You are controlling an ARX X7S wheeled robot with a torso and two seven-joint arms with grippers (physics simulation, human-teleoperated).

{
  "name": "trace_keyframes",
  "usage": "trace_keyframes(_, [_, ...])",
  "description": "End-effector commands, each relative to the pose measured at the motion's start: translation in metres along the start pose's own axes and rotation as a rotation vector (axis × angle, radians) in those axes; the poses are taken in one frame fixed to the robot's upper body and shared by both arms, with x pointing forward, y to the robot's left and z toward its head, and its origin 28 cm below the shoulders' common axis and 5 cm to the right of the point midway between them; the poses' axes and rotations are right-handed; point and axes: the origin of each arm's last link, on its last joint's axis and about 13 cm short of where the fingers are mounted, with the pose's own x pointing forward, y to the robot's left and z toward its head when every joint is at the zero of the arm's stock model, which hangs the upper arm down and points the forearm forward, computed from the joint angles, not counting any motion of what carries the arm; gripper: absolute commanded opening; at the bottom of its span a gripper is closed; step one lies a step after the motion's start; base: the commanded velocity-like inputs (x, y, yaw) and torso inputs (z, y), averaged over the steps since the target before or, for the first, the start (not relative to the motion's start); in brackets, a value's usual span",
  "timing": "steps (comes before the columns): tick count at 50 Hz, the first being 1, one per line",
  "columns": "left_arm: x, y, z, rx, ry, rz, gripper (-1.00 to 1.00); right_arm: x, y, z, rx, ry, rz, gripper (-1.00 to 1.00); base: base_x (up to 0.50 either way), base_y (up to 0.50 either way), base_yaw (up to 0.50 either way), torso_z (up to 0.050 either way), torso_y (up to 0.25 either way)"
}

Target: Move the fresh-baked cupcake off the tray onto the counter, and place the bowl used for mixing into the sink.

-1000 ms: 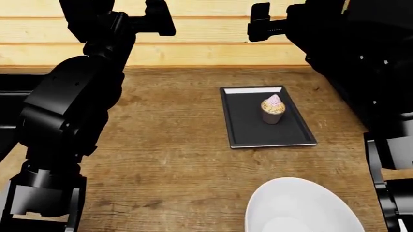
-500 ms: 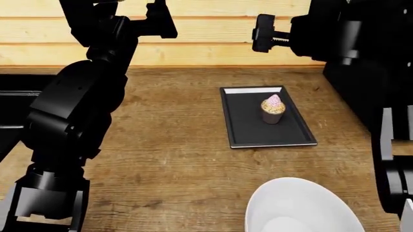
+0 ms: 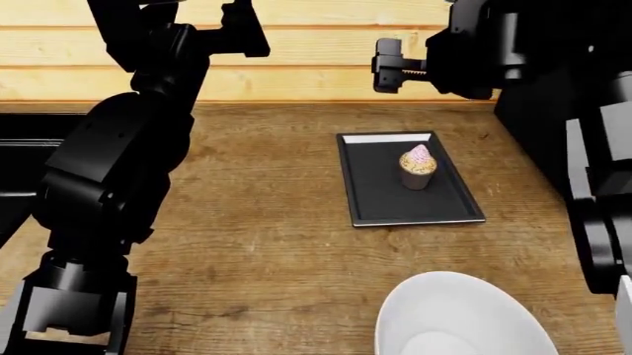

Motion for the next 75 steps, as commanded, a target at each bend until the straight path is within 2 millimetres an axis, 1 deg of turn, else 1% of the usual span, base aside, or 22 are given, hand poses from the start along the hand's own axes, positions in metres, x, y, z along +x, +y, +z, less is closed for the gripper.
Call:
trace_keyframes(1, [0.000,-0.001,0.000,-0.001,-0.002,-0.002,1.00,-0.005,0.000,-0.006,0.042,0.111,-0.017,1.00,0.00,0.00,0.00,0.000,0.000])
trace_keyframes(8, [-0.001,-0.002,0.002,-0.007,-0.011,-0.007,1.00,-0.021,0.003,-0.013,0.066,0.150,-0.011,1.00,0.00,0.00,0.00,0.000,0.000])
trace_keyframes(13, [-0.001,-0.002,0.001,-0.011,-0.011,-0.007,1.00,-0.020,0.003,-0.016,0.054,0.172,-0.024,1.00,0.00,0.00,0.00,0.000,0.000])
trace_keyframes(25, [0.000,-0.002,0.000,-0.020,-0.014,-0.009,1.00,-0.031,0.004,-0.020,0.021,0.233,-0.100,1.00,0.00,0.00,0.00,0.000,0.000])
trace_keyframes(26, [-0.001,-0.002,0.000,-0.021,-0.014,-0.009,1.00,-0.030,0.004,-0.019,0.022,0.235,-0.101,1.00,0.00,0.00,0.00,0.000,0.000])
trace_keyframes(30, [-0.001,-0.002,0.001,-0.021,-0.016,-0.009,1.00,-0.019,0.003,-0.020,0.018,0.250,-0.104,1.00,0.00,0.00,0.00,0.000,0.000])
trace_keyframes(35, [-0.001,-0.002,0.000,-0.021,-0.015,-0.008,1.00,-0.020,0.003,-0.021,0.012,0.265,-0.100,1.00,0.00,0.00,0.00,0.000,0.000])
trace_keyframes(36, [-0.001,-0.002,0.000,-0.020,-0.015,-0.008,1.00,-0.016,0.002,-0.021,0.012,0.269,-0.100,1.00,0.00,0.00,0.00,0.000,0.000])
trace_keyframes(46, [-0.001,-0.002,-0.003,-0.019,-0.009,-0.006,1.00,-0.004,0.001,-0.021,0.007,0.295,-0.091,1.00,0.00,0.00,0.00,0.000,0.000])
trace_keyframes(56, [-0.001,-0.001,-0.005,-0.018,-0.006,-0.003,1.00,-0.001,0.001,-0.024,-0.001,0.313,-0.084,1.00,0.00,0.00,0.00,0.000,0.000])
trace_keyframes(65, [0.000,-0.001,-0.006,-0.020,-0.004,-0.004,1.00,-0.002,-0.001,-0.028,-0.002,0.330,-0.091,1.00,0.00,0.00,0.00,0.000,0.000])
trace_keyframes(75, [-0.003,-0.001,-0.007,-0.022,0.003,-0.004,1.00,0.004,-0.002,-0.028,0.001,0.344,-0.095,1.00,0.00,0.00,0.00,0.000,0.000])
